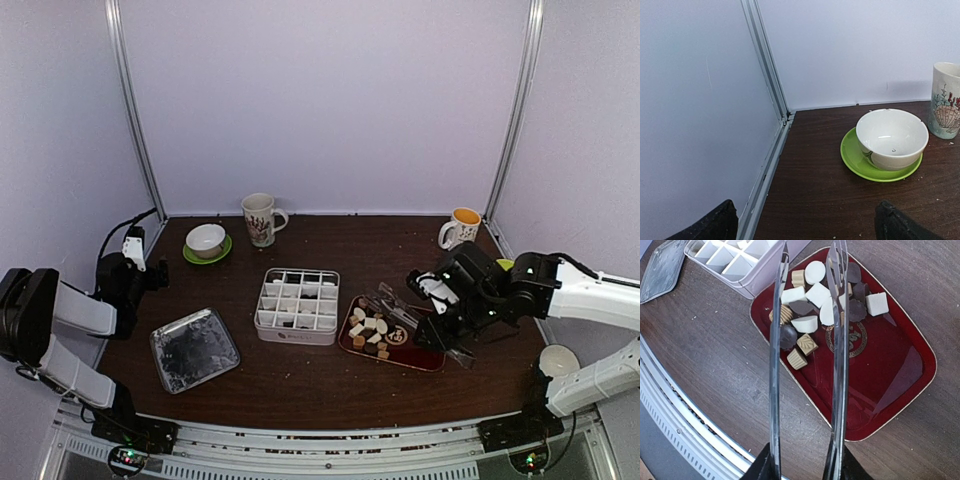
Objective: Pack the chocolate
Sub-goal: Pick up the fake chocolate from the plate.
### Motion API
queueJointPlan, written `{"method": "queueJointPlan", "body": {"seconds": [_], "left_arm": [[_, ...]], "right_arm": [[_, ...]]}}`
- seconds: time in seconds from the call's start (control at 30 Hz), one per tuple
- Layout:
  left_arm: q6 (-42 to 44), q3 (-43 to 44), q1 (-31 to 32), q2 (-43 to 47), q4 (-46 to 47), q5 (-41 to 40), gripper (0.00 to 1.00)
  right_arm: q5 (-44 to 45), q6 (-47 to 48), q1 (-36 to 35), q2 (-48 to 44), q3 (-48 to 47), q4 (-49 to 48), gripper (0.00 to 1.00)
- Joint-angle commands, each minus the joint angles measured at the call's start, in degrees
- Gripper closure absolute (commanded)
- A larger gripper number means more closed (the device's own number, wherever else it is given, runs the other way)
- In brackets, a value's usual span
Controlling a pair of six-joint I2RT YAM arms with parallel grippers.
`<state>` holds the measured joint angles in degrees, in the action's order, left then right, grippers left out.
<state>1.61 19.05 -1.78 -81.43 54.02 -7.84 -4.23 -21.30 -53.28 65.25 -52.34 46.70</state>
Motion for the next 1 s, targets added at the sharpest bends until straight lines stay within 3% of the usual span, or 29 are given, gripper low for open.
{"method": "queueJointPlan", "body": {"seconds": [0.0,0.43,0.97], "left_arm": [[-0.02,0.02,-0.24,-0.11,3.70,0.47,0.02],[-0.02,0.07,-0.23,-0.13,3.63,0.49,0.02],[-0.02,0.02,-0.24,-0.13,3.62,0.53,0.02]], "right_arm": [[1.07,-2.45,0.66,-3.30,1.10,1.43,0.63],[-0.94,-7.29,1.74,-7.33,5.32,7.11,0.63],[-1.26,-8.87,1.89,-8.64,6.84,7.04,0.63]]}}
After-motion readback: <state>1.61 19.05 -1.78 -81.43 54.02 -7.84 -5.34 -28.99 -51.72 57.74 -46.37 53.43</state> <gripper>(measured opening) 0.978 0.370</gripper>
